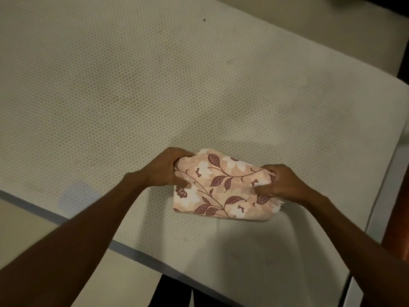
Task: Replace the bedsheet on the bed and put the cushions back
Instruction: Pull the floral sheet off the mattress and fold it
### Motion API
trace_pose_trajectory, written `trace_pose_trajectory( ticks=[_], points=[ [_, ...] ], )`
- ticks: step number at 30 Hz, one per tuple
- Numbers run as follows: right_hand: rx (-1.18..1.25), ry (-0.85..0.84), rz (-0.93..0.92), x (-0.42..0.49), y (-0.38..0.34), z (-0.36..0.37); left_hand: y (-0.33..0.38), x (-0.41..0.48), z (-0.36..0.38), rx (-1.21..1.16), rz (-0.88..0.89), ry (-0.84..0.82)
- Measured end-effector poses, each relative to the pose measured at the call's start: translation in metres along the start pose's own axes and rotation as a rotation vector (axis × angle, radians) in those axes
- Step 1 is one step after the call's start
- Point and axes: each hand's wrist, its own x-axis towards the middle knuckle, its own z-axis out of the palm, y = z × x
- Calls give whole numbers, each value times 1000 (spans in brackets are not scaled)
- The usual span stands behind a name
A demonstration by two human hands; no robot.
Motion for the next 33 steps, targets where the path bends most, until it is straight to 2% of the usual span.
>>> trace_pose_trajectory(
  ticks=[4, 8, 11, 13, 15, 18, 20, 22, 24, 26, 29, 33],
  points=[
    [369, 106, 85, -5, -5, -7, -2, 3, -4, -112, -152, 107],
    [634, 249, 100, -1, -8, -6, 11, 1, 0, -582, -232, 161],
    [696, 376, 128, 15, -12, 0, 21, 12, 9, -765, -324, 291],
    [601, 502, 170, 31, -12, 11, 22, 22, 16, -800, -433, 434],
    [457, 632, 203, 45, -9, 26, 19, 32, 22, -702, -491, 530],
    [261, 760, 142, 56, -5, 47, 18, 36, 23, -476, -474, 564],
    [84, 877, 100, 56, -6, 56, 18, 35, 21, -350, -430, 596],
    [-172, 959, 79, 50, -14, 63, 20, 30, 20, -74, -345, 674],
    [-421, 907, 18, 40, -28, 75, 29, 24, 26, 273, -234, 718],
    [-564, 777, -82, 34, -38, 87, 50, 20, 41, 473, -86, 630],
    [-705, 661, -134, 38, -43, 104, 56, 20, 73, 630, 2, 399],
    [-748, 610, -128, 54, -39, 116, 21, 32, 78, 723, -48, 312]
  ],
)
